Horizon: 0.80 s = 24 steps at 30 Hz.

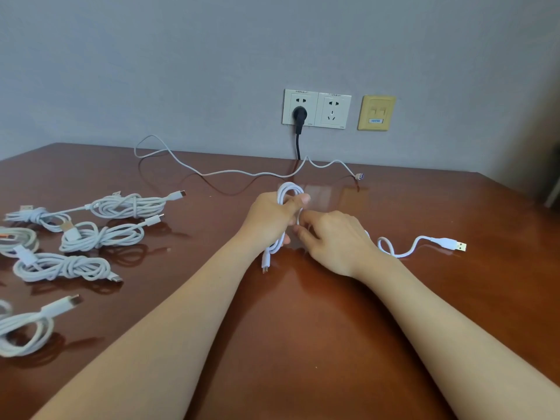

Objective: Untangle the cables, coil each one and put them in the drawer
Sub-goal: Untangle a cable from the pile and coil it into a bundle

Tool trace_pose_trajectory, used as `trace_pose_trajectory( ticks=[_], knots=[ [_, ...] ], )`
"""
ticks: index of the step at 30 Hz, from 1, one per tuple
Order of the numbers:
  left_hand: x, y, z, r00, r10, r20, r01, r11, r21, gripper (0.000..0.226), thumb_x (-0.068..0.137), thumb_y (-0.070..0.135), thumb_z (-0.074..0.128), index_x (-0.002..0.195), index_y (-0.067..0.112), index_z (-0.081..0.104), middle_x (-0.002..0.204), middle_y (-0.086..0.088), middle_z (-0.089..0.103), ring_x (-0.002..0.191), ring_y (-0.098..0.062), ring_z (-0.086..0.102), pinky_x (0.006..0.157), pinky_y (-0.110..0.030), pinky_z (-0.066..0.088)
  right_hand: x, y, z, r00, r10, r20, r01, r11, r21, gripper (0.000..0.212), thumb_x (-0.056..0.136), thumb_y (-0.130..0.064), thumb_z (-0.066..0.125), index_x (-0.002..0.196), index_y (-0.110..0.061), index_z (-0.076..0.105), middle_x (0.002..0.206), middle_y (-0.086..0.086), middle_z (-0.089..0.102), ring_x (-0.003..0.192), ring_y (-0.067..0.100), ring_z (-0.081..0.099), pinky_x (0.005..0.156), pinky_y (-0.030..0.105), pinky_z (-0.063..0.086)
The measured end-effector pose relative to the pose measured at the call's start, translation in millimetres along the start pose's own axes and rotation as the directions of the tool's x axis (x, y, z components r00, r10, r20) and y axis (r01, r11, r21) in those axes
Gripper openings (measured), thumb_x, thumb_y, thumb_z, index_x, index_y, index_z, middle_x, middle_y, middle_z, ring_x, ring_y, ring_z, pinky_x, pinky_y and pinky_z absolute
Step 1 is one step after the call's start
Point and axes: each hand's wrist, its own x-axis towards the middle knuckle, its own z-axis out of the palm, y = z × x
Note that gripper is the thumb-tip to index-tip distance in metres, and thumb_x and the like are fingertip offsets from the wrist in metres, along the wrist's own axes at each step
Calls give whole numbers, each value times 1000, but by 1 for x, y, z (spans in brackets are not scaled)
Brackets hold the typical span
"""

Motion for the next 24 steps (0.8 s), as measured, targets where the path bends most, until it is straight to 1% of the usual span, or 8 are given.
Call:
trace_pose_trajectory(
  ticks=[4,7,11,15,17,20,22,24],
  knots=[
    [0,1,4,985,124,-119,-54,881,470,36,95,42,45,76,12,51,80,-8,64,75,-30,63,69,-34,44,1,-4,2,1000,7,17,-7,1000,-4,25,97,-33,38,92,-14,53,92,8,65,88,35,56,63,33,30],
    [1,0,2,971,124,-204,-7,870,492,38,97,41,41,79,9,50,87,-11,61,93,-33,58,69,-32,35,2,-7,1,1000,27,-2,-27,999,47,25,96,-36,40,84,-17,51,81,0,63,81,29,54,63,32,30],
    [3,0,0,987,23,-160,20,965,262,41,96,37,45,63,13,44,74,-18,57,82,-37,55,67,-32,36,2,-7,1,998,55,22,-58,992,116,30,96,-37,43,67,-30,38,61,-10,51,74,19,47,62,30,28],
    [4,0,-3,977,-189,-102,182,980,-82,32,95,38,50,80,11,59,75,-8,57,68,-23,56,72,-32,51,3,-2,1,997,60,40,-66,978,198,21,96,-38,43,93,-22,56,65,-9,56,78,17,49,65,30,30],
    [6,0,-3,957,-289,-28,267,914,-306,32,94,38,52,91,8,61,83,-12,61,71,-27,60,79,-39,55,3,-1,1,998,59,30,-65,972,225,24,96,-40,43,94,-19,53,65,-9,50,77,19,46,66,31,31],
    [5,2,0,947,-315,61,285,740,-609,27,97,31,46,82,10,53,79,-4,65,54,-17,64,53,-26,54,3,-1,0,998,68,11,-68,965,253,21,97,-41,41,87,-23,47,64,-9,47,77,21,44,67,32,33],
    [6,6,-1,945,-315,87,278,635,-721,28,99,31,42,82,11,50,81,1,61,57,-12,64,49,-26,52,2,-1,-1,997,65,45,-73,970,232,21,98,-41,37,87,-27,48,74,-9,57,81,19,47,69,31,31],
    [7,5,-7,950,-300,81,244,561,-791,30,100,32,39,79,12,48,67,4,56,54,-9,61,52,-28,51,2,-1,-1,995,58,80,-74,973,220,28,99,-42,33,86,-26,52,80,-7,65,82,13,49,69,28,30]
  ],
)
